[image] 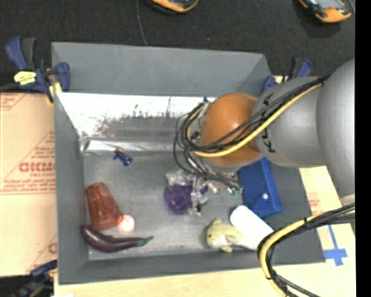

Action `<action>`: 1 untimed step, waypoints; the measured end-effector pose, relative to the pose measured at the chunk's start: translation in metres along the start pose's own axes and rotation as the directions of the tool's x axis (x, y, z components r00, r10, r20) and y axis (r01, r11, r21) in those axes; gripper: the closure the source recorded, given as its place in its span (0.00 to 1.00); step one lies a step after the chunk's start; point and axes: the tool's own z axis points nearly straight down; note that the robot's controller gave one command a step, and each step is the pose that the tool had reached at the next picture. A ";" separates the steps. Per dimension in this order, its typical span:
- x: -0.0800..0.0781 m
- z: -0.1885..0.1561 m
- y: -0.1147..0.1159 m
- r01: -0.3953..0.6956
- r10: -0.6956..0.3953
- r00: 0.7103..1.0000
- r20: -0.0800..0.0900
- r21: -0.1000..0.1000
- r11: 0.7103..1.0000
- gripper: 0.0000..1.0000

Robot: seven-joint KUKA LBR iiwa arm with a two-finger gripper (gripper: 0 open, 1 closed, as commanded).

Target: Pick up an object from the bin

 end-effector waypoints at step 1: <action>0.000 -0.003 -0.001 -0.001 0.001 1.000 0.002 0.002 1.000 1.00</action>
Offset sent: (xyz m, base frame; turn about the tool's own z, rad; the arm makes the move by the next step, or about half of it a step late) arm 0.0006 -0.0005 0.0287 0.0004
